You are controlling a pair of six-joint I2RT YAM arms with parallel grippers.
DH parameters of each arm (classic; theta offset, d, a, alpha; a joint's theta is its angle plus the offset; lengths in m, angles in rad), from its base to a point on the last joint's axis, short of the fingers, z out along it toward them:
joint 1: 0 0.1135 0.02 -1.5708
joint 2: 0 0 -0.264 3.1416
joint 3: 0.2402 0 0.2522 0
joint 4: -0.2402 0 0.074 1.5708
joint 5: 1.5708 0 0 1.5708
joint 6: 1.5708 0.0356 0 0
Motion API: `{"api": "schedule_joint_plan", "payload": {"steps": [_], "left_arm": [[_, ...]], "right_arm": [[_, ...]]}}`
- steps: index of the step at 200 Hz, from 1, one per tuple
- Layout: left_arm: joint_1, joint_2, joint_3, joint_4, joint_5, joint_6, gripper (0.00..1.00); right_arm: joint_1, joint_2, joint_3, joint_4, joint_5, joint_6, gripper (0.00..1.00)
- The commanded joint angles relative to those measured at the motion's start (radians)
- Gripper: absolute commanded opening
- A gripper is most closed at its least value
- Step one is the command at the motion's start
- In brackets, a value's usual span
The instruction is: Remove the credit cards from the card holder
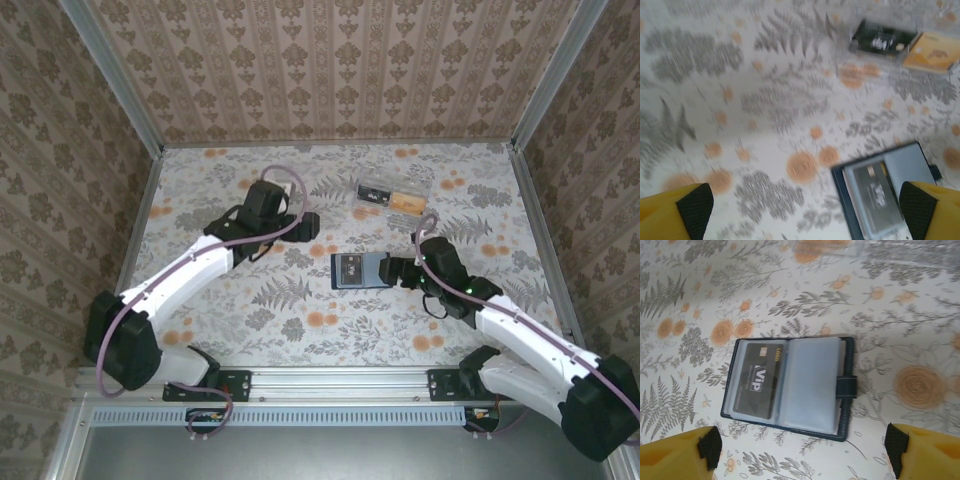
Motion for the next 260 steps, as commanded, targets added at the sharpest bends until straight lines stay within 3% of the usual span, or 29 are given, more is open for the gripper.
{"api": "schedule_joint_plan", "payload": {"steps": [1, 26, 40, 55, 87, 174, 211, 260], "left_arm": [[-0.005, -0.038, -0.088, 0.083, 0.106, -0.186, 0.80], [-0.065, 0.001, -0.169, 0.166, 0.139, -0.263, 0.53], [-0.111, 0.050, -0.181, 0.199, 0.139, -0.289, 0.40], [-0.147, 0.111, -0.171, 0.215, 0.141, -0.302, 0.20], [-0.183, 0.227, -0.151, 0.296, 0.191, -0.327, 0.01], [-0.192, 0.395, -0.086, 0.345, 0.238, -0.336, 0.01], [-0.191, 0.420, -0.082, 0.326, 0.217, -0.344, 0.01], [-0.196, 0.436, -0.096, 0.286, 0.190, -0.360, 0.01]], "right_arm": [[0.005, 0.062, 0.041, 0.087, -0.102, 0.034, 0.79], [0.007, 0.163, 0.062, 0.145, -0.176, 0.076, 0.63], [0.006, 0.220, 0.070, 0.176, -0.206, 0.100, 0.60], [0.007, 0.281, 0.080, 0.204, -0.235, 0.125, 0.50], [0.008, 0.390, 0.110, 0.245, -0.290, 0.160, 0.42], [0.006, 0.542, 0.165, 0.240, -0.308, 0.187, 0.35], [0.003, 0.591, 0.179, 0.245, -0.319, 0.199, 0.23], [-0.010, 0.635, 0.192, 0.228, -0.312, 0.203, 0.24]]}}
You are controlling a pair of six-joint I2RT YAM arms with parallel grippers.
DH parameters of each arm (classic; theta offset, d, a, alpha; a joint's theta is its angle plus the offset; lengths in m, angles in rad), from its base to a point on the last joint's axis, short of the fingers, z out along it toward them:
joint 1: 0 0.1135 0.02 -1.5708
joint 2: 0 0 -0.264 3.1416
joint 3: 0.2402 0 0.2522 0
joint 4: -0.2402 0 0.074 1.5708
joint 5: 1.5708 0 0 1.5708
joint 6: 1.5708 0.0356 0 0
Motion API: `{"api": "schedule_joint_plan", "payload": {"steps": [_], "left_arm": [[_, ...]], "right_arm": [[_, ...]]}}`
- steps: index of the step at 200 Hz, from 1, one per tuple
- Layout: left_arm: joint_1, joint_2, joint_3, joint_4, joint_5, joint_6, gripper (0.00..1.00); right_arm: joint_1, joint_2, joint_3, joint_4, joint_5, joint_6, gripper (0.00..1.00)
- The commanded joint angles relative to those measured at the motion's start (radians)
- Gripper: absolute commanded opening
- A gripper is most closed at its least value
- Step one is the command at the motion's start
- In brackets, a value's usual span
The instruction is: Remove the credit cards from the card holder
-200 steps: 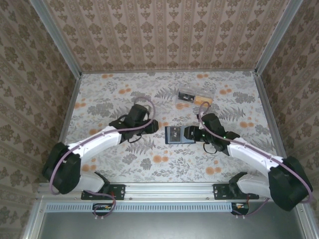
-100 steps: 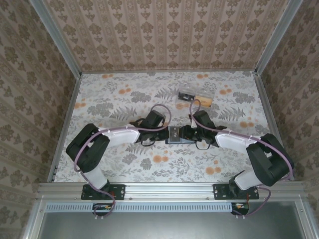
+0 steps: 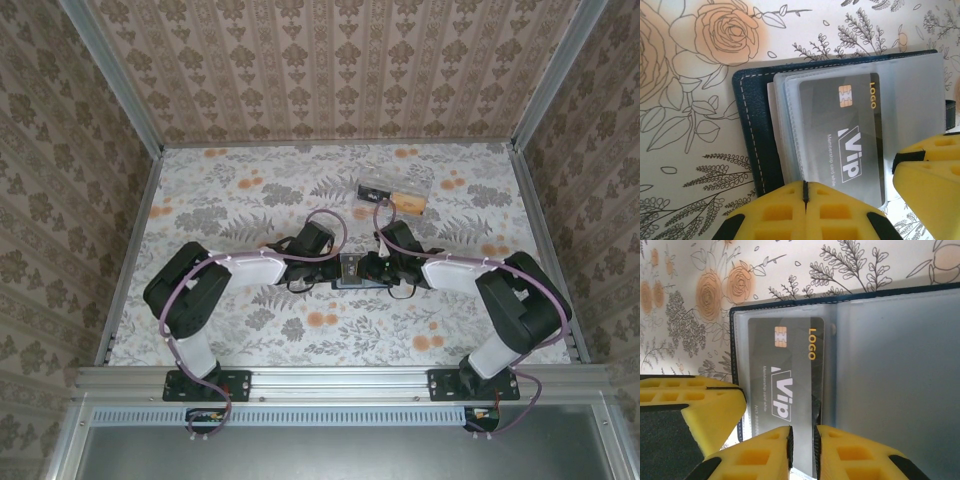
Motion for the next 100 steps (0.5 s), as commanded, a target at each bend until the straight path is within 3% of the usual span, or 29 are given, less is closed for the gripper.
{"api": "schedule_joint_plan", "payload": {"steps": [1, 100], "left_arm": [[-0.011, 0.018, 0.006, -0.040, -0.024, -0.019, 0.01], [-0.026, 0.045, 0.018, -0.054, -0.015, -0.026, 0.00]], "right_arm": [[-0.010, 0.018, 0.024, -0.010, -0.007, 0.010, 0.24], [-0.021, 0.071, 0.037, 0.018, -0.037, 0.016, 0.22]]}}
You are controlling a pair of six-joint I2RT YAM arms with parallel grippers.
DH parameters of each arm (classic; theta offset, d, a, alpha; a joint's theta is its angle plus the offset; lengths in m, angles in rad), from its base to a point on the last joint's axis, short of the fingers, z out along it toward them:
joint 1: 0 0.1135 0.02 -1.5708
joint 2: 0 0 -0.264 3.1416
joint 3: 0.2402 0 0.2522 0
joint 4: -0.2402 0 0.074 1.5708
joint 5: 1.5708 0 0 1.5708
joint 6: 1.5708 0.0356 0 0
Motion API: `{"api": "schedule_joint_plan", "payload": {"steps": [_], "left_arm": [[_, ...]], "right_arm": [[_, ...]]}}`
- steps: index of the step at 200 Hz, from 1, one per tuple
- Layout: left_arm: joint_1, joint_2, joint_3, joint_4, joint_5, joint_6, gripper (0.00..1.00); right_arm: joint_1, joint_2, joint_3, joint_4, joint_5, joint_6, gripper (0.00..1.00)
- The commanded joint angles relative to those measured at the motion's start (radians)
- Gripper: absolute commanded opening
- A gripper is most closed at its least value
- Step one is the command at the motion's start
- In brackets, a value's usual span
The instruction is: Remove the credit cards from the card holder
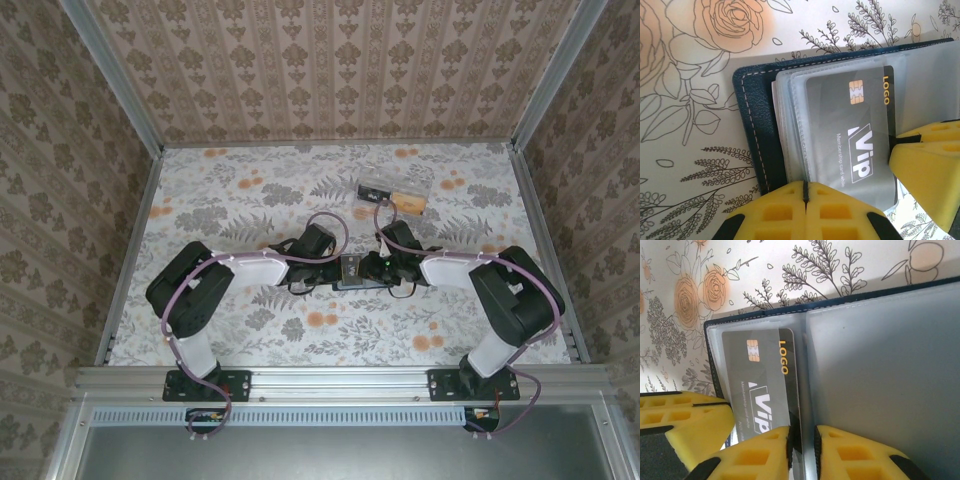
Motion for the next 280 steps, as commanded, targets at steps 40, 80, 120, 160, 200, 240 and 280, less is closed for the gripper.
{"api": "schedule_joint_plan", "payload": {"steps": [40, 80, 120, 160, 200, 240, 280], "left_arm": [[-0.016, 0.039, 0.022, -0.049, 0.008, -0.007, 0.00], [-0.017, 0.046, 0.032, -0.062, 0.009, -0.004, 0.00], [-0.016, 0.049, 0.034, -0.075, 0.005, -0.003, 0.00], [-0.017, 0.059, 0.040, -0.075, 0.015, -0.001, 0.00], [-0.014, 0.057, 0.041, -0.081, 0.014, 0.002, 0.00], [-0.014, 0.063, 0.045, -0.090, 0.017, 0.003, 0.00], [-0.015, 0.068, 0.048, -0.093, 0.019, 0.006, 0.00]], "right_arm": [[-0.007, 0.021, 0.014, 0.043, -0.031, 0.018, 0.15], [-0.012, 0.010, 0.007, 0.052, -0.036, 0.022, 0.07], [-0.035, -0.015, -0.015, 0.048, -0.038, 0.016, 0.17], [-0.035, -0.044, -0.010, 0.054, -0.058, 0.009, 0.21], [-0.035, -0.040, 0.011, 0.027, -0.061, -0.007, 0.23], [-0.035, -0.034, 0.006, 0.013, -0.030, -0.023, 0.26], [-0.035, -0.016, 0.010, 0.006, -0.028, -0.039, 0.26]]}}
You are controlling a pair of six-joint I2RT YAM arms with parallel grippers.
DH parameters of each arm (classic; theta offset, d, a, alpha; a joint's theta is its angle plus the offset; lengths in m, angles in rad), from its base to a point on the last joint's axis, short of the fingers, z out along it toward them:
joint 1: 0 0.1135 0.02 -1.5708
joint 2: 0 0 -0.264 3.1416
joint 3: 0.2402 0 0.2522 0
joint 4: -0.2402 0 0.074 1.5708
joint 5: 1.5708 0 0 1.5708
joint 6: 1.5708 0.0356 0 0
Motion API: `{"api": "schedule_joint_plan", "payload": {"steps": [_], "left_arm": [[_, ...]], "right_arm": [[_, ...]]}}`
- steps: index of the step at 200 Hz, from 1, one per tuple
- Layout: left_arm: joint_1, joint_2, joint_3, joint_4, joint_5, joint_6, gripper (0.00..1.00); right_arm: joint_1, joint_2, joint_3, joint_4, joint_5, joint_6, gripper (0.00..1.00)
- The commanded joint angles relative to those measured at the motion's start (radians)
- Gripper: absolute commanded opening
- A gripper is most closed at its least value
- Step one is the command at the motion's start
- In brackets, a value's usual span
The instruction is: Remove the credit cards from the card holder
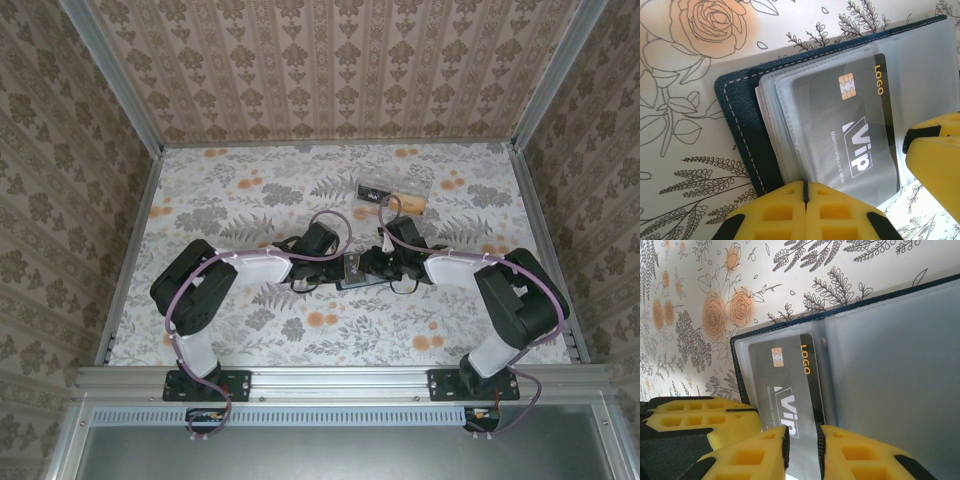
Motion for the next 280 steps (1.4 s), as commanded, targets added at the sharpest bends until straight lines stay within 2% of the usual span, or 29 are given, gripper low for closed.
{"api": "schedule_joint_plan", "payload": {"steps": [1, 160, 228, 280], "left_arm": [[-0.009, 0.042, 0.008, -0.066, 0.009, 0.005, 0.00], [-0.011, 0.050, 0.026, -0.099, 0.000, 0.016, 0.00], [-0.011, 0.056, 0.028, -0.092, 0.010, 0.017, 0.00], [-0.012, 0.058, 0.029, -0.092, 0.012, 0.019, 0.00]], "right_arm": [[-0.003, 0.014, 0.011, -0.020, 0.004, -0.025, 0.26], [-0.006, -0.009, -0.001, -0.053, 0.060, -0.050, 0.26], [-0.006, 0.022, -0.010, 0.029, -0.047, -0.024, 0.22], [-0.010, 0.026, -0.014, 0.044, -0.061, -0.014, 0.19]]}}
